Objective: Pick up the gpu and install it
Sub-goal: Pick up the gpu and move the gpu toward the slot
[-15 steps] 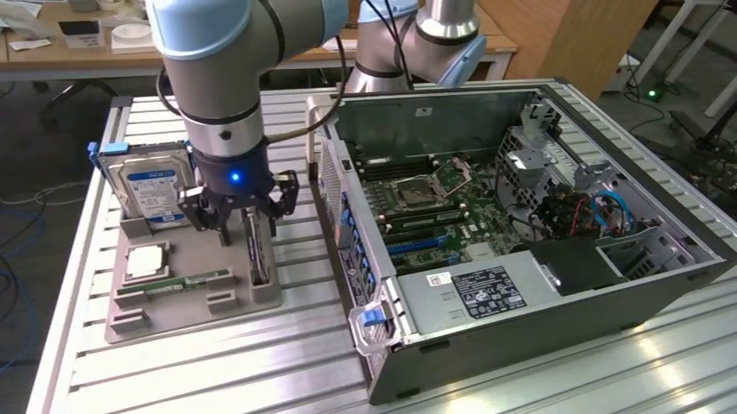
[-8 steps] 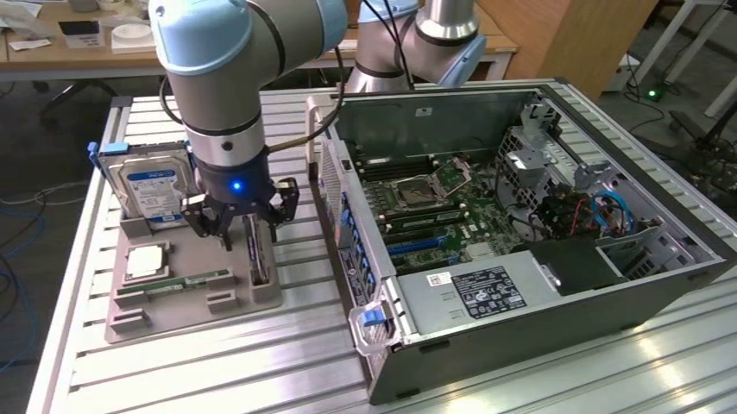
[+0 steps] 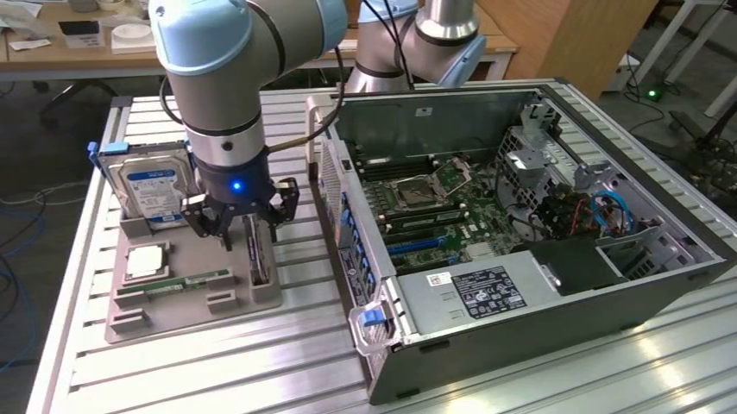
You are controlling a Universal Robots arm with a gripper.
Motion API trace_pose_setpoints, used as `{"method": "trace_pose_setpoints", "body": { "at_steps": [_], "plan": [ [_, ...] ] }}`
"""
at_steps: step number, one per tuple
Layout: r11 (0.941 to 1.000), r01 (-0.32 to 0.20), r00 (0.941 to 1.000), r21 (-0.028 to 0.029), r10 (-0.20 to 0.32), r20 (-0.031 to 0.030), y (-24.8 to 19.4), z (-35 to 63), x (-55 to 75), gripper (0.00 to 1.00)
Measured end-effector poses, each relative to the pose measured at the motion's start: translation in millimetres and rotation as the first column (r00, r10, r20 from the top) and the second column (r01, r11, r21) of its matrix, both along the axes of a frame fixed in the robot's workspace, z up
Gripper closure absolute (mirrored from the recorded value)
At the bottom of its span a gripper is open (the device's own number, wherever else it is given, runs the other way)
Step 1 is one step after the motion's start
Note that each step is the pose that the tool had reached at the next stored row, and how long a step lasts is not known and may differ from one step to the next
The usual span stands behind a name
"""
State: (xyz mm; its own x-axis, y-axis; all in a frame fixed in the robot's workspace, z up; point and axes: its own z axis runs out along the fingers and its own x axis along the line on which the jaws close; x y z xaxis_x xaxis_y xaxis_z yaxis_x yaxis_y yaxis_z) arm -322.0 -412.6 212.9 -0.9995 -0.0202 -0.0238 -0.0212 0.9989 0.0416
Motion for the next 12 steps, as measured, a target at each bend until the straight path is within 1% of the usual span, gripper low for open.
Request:
{"method": "trace_pose_setpoints", "body": {
  "at_steps": [6,8,9,10,11,12],
  "plan": [
    [1.0000,0.000,1.0000,0.0000,0.000,0.0000,0.0,0.0,0.0,0.34],
    [1.0000,0.000,1.0000,0.0001,0.000,0.0002,0.0,-0.2,0.2,0.35],
    [1.0000,0.000,1.0000,0.0000,0.000,0.0002,0.0,-0.3,0.4,0.42],
    [1.0000,0.000,1.0000,-0.0001,0.000,0.0003,0.0,-0.4,0.8,0.42],
    [1.0000,0.000,1.0000,-0.0003,0.000,0.0001,0.0,-0.7,1.4,0.48],
    [1.0000,0.000,1.0000,-0.0004,0.000,0.0001,0.0,-1.1,1.7,0.48]
  ]
}}
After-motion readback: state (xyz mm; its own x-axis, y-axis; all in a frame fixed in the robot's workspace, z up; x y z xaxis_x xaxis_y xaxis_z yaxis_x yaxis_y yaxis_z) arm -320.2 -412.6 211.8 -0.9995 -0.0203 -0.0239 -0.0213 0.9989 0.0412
